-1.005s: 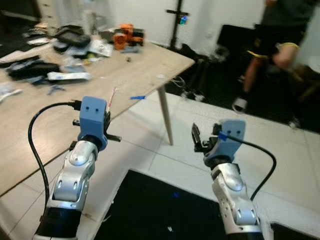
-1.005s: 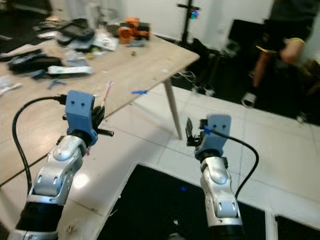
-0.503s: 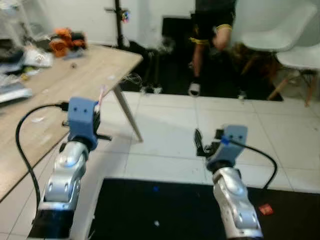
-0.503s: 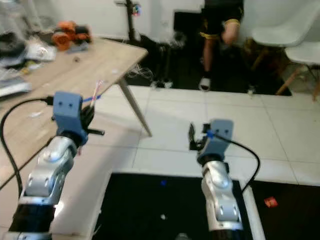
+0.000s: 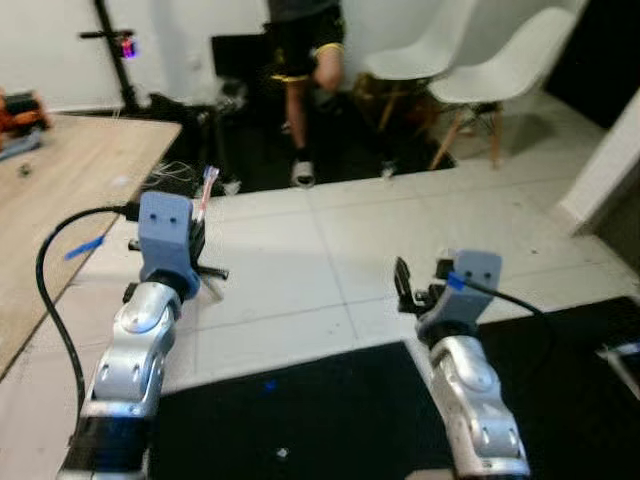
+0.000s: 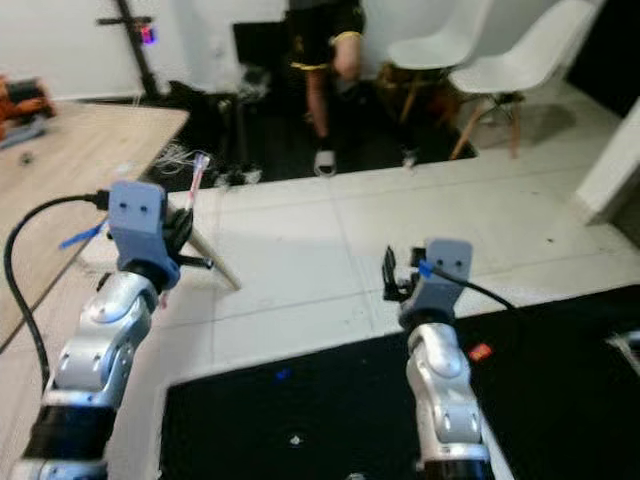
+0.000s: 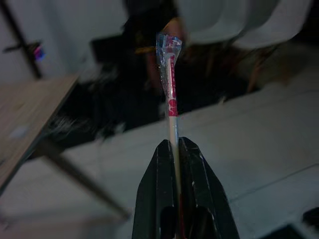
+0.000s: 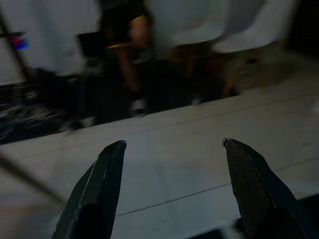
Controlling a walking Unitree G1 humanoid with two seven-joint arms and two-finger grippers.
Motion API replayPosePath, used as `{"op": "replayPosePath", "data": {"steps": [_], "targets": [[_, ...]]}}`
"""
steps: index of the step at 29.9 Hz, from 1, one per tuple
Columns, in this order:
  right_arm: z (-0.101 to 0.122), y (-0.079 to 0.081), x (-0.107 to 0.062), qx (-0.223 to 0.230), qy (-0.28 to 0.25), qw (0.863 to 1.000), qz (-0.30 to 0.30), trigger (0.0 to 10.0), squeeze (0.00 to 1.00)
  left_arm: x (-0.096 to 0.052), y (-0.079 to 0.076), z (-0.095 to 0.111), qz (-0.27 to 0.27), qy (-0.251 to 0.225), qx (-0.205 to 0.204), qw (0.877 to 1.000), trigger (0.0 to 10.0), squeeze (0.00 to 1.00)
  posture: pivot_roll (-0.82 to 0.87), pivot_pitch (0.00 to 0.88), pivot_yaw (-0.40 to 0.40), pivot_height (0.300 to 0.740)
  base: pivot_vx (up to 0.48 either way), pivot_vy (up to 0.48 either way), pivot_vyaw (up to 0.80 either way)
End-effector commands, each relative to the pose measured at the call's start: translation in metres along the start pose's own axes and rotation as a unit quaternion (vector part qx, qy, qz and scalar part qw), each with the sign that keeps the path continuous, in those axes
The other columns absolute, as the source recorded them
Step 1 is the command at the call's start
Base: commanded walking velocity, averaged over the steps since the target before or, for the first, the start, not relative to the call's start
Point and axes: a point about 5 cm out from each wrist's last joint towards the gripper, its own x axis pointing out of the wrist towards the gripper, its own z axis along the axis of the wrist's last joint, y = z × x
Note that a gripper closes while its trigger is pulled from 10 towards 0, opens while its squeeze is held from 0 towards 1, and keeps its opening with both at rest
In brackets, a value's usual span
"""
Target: Picking trash to rubbish bin
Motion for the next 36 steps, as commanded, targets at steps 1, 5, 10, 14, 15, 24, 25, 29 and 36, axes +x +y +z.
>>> {"op": "replayPosePath", "data": {"steps": [1, 5, 10, 14, 15, 24, 25, 29, 36], "targets": [[-0.0058, 0.0011, -0.0027, 0.002, 0.012, 1.000, -0.002, 10.0, 0.00, -0.0006, -0.0002, -0.0056, 0.001, 0.010, 0.004, 1.000, 10.0, 0.00, -0.02, 0.122, 0.024, 0.740, 0.000, 0.000, -0.80], [-0.0066, 0.0015, -0.0035, 0.002, 0.013, 1.000, -0.002, 10.0, 0.00, -0.0004, -0.0015, -0.0055, 0.001, 0.009, 0.001, 1.000, 10.0, 0.00, -0.01, 0.128, 0.021, 0.740, 0.000, 0.000, -0.80], [-0.0071, 0.0026, -0.0026, 0.003, 0.015, 1.000, -0.001, 10.0, 0.00, -0.0024, -0.0052, -0.0095, -0.005, 0.018, -0.001, 1.000, 10.0, 0.00, -0.02, 0.131, 0.019, 0.740, 0.000, 0.000, -0.80], [-0.0071, 0.0025, -0.0012, 0.003, 0.015, 1.000, 0.000, 10.0, 0.00, -0.0033, -0.0069, -0.0107, -0.003, 0.020, 0.000, 1.000, 10.0, 0.00, -0.01, 0.137, 0.014, 0.740, 0.000, 0.000, -0.80], [-0.0072, 0.0024, -0.0008, 0.003, 0.015, 1.000, 0.000, 10.0, 0.00, -0.0033, -0.0070, -0.0108, -0.001, 0.021, 0.000, 1.000, 10.0, 0.00, -0.01, 0.137, 0.014, 0.740, 0.000, 0.000, -0.80], [-0.0077, 0.0061, 0.0007, 0.007, 0.016, 1.000, 0.003, 10.0, 0.00, -0.0025, -0.0050, -0.0093, 0.004, 0.019, 0.001, 1.000, 10.0, 0.00, 0.00, 0.139, 0.006, 0.740, 0.000, 0.000, -0.80], [-0.0078, 0.0065, 0.0009, 0.007, 0.017, 1.000, 0.003, 10.0, 0.00, -0.0026, -0.0055, -0.0092, 0.004, 0.019, 0.001, 1.000, 10.0, 0.00, 0.00, 0.139, 0.006, 0.740, 0.000, 0.000, -0.80], [-0.0070, 0.0074, 0.0026, 0.008, 0.016, 1.000, 0.005, 10.0, 0.00, -0.0025, -0.0072, -0.0087, 0.002, 0.018, -0.001, 1.000, 10.0, 0.00, 0.00, 0.139, 0.004, 0.740, 0.000, 0.000, -0.80], [-0.0069, 0.0067, 0.0038, 0.008, 0.016, 1.000, 0.006, 10.0, 0.00, -0.0024, -0.0084, -0.0091, -0.005, 0.022, -0.004, 1.000, 10.0, 0.00, 0.00, 0.137, 0.004, 0.740, 0.000, 0.000, -0.80]]}}
